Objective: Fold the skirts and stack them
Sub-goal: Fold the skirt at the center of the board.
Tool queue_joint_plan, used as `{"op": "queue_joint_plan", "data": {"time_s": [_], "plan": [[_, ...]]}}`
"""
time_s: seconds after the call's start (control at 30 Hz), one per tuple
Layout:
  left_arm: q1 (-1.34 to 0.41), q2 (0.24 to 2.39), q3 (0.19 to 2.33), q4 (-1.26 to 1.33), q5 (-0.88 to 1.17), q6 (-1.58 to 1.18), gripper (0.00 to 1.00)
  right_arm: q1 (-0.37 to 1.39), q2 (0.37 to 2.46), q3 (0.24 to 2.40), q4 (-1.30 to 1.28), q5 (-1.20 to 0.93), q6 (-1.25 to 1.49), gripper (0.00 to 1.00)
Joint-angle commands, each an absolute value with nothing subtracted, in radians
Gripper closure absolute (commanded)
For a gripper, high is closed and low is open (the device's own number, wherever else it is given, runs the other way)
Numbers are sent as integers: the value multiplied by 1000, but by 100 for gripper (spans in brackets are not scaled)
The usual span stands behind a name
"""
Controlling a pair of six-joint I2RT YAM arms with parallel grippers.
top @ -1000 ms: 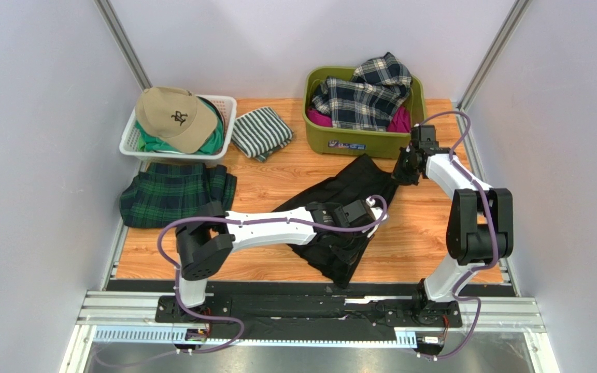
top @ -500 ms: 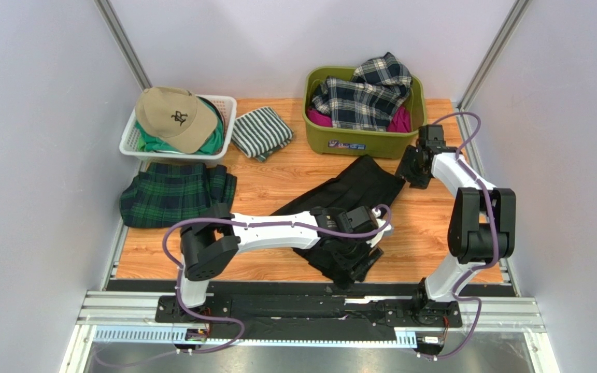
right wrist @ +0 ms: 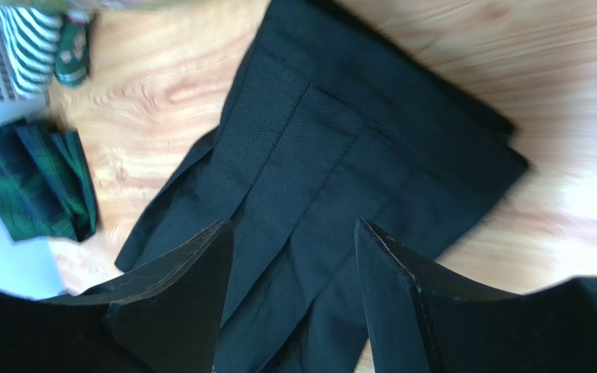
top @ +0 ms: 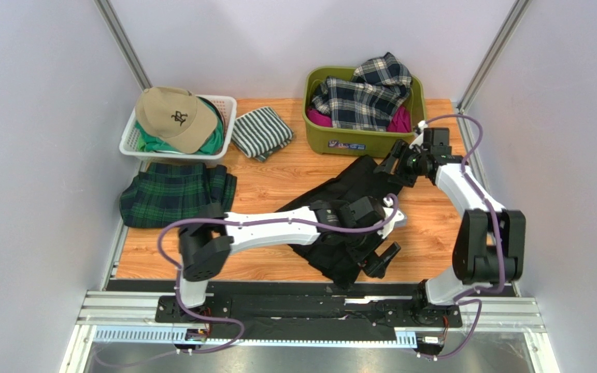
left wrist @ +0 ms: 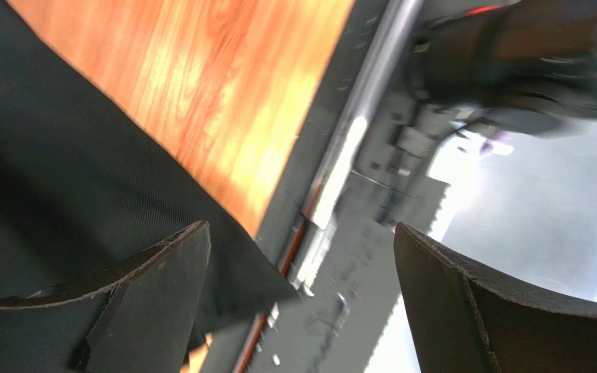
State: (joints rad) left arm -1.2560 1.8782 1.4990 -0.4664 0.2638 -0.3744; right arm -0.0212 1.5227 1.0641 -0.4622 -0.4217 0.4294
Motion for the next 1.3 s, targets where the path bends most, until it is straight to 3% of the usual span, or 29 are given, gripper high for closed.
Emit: {"op": "queue_joint_plan", "data": {"time_s": [0.0,0.3,0.5,0.7,0.83,1.0,1.27], "plan": [[-1244,1968,1507,-465,279,-357,4,-8,1629,1057,-385,-528,451,37],[-1106,1939,1168,-327,322,-515,6,55,1767,1054,-446,-290,544,42],[-1069,1764,935,-348,227,-580,6,90,1609,868,-446,-232,638,41],[-959,1554,780,-498,68,-618,4,282,1426,713,-474,-169,741,38],[-896,1416,770,-549,52,-621,4,408,1329,702,-529,-115,770,37],[-896,1229,810,-577,91,-592,4,408,1237,790,-623,-42,660,37],[-818,1055,807,-724,-150,-649,1,371,1143,793,-678,-2,572,32]]}}
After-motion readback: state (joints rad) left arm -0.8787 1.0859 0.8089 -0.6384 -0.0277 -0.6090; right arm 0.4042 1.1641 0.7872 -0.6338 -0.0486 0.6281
